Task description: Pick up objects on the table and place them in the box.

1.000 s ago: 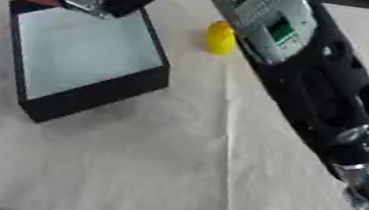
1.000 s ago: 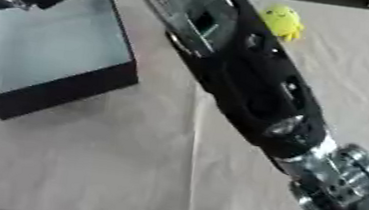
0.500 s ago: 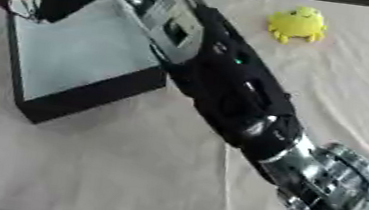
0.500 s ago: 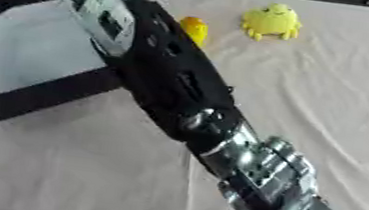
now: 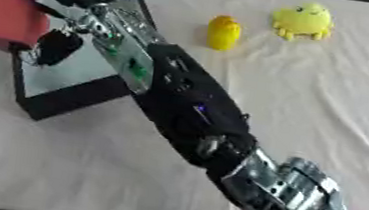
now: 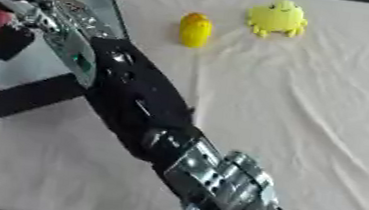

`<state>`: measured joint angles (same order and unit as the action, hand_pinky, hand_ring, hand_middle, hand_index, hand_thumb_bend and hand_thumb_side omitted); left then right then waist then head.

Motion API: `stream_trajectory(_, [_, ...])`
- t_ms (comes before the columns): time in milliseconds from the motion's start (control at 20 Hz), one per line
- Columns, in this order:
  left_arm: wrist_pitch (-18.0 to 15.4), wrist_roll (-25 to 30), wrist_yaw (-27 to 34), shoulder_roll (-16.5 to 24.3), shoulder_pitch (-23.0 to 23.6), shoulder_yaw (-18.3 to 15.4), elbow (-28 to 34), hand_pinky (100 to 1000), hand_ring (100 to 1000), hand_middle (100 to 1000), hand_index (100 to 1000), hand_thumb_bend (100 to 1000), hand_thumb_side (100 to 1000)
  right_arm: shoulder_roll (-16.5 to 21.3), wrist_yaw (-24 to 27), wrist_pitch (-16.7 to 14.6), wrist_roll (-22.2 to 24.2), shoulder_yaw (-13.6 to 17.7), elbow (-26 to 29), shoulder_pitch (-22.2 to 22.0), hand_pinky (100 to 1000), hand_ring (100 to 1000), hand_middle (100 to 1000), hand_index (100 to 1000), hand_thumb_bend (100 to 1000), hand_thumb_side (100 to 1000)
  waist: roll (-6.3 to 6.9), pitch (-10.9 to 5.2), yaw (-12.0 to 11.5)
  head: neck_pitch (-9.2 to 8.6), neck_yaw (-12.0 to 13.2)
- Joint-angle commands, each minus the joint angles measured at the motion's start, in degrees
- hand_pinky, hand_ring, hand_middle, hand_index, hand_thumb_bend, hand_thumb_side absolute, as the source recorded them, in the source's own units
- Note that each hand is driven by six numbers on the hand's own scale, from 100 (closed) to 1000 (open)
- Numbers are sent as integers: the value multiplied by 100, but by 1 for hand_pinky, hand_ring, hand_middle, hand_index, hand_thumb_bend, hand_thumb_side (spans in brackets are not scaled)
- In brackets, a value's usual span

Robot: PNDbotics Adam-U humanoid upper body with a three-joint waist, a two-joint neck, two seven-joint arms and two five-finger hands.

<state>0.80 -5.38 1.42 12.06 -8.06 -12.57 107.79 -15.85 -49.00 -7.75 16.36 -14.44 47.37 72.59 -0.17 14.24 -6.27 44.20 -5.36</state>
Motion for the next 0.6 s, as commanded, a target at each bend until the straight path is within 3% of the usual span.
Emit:
stream_trajectory(50, [12, 2, -6, 64, -16, -39, 90, 885, 749, 771, 787, 152, 876, 138, 187, 90, -134, 138, 238, 199, 859, 646, 453, 741, 100, 100, 38, -68, 15, -8, 29])
stream_trajectory(300, [10, 24, -15, 78, 4, -36, 82, 886, 749, 771, 788, 152, 879, 432, 307, 383, -209, 276, 277, 324, 858, 648, 455, 741, 100, 100, 43, -77, 63, -8, 72])
stream_trajectory(600, [11, 65, -25, 60, 9, -30, 74, 886, 748, 771, 788, 152, 881, 562, -91, 564, -315, 444, -63, 323, 868, 681, 488, 759, 100, 100, 62, -49, 84, -8, 95])
